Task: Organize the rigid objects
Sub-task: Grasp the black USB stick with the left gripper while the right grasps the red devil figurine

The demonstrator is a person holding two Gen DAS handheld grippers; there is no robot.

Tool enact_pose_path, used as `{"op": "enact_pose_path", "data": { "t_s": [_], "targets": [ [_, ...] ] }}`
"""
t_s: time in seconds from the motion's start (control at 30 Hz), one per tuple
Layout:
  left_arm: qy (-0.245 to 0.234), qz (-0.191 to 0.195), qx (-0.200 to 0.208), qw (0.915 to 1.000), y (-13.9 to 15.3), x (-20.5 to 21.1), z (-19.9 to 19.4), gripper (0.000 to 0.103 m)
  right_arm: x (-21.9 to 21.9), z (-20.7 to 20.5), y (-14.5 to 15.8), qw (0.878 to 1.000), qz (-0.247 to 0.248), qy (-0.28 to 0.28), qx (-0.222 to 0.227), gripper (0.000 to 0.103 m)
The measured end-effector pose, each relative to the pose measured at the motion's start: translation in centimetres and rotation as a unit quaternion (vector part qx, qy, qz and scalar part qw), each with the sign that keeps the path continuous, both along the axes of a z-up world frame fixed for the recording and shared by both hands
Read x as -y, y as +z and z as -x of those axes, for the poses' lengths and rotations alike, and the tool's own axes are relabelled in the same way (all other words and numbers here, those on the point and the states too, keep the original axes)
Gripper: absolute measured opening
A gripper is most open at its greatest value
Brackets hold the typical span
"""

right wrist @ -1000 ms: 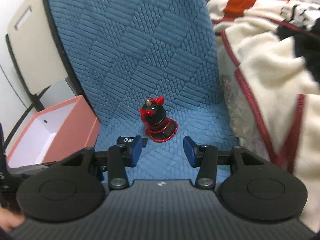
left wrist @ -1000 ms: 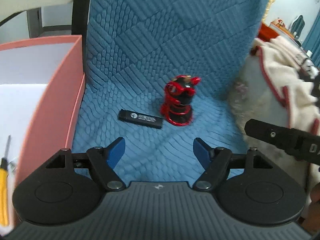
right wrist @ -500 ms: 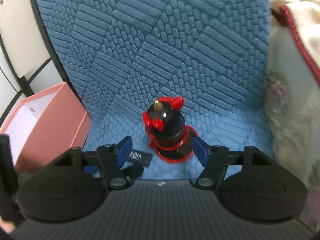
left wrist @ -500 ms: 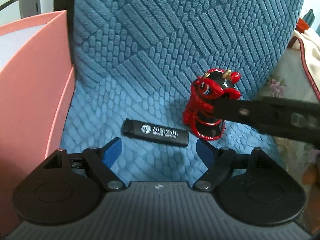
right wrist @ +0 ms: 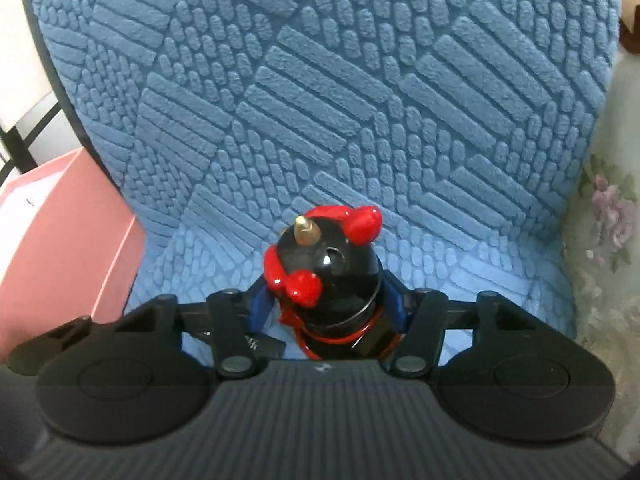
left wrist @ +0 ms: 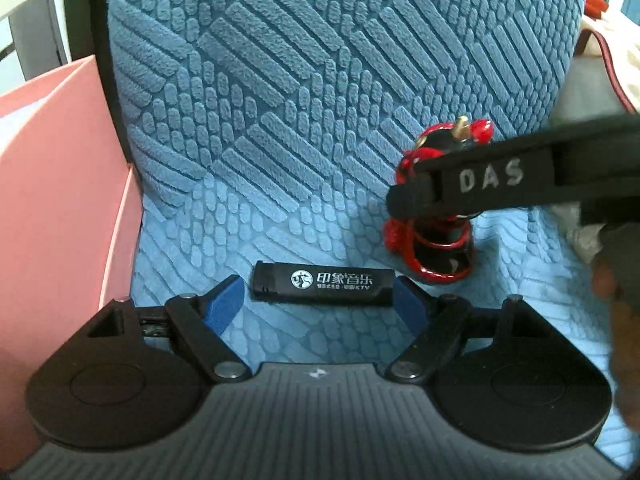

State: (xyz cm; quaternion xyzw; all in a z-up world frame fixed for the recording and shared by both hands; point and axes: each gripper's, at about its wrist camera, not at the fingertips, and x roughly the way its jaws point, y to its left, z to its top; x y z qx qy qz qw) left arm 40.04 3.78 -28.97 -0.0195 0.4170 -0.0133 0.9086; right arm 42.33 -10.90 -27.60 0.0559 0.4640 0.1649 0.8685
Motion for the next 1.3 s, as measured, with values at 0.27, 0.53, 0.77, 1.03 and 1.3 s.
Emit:
{"op": "enact_pose_path", "data": {
  "t_s": [0.27,0.53,0.77,1.03,1.3],
  "targets": [
    [-0.01,-0.017,0.011,0.9997,-0.1,0.7,-0.6,0.085,2.1,0.2,1.3,0.999,0.02,-0.029,0.002,0.059],
    [0.005,0.003,0.006,1.0,-0.3,0.4,-0.7,0.085,4.6,1.3,1.5,0.998,0.044,-0.039,-0.005,0.059],
    [0.019,0.004,0.005,0.9998,-0.5,0.5,-0.7,0.088,4.0,1.6,0.6,0.998,0.045,-0.041,-0.014,0.059],
    [0.025,0.019,-0.005,0.9995,-0.9,0.0,-1.0,0.092,4.1,1.7,0.4,0.998,0.047,-0.045,-0.016,0.059],
    [0.016,0.016,-0.005,0.9997,-0.8,0.3,-0.8,0.093,4.0,1.7,0.4,0.998,0.048,-0.048,-0.017,0.059]
  ]
}}
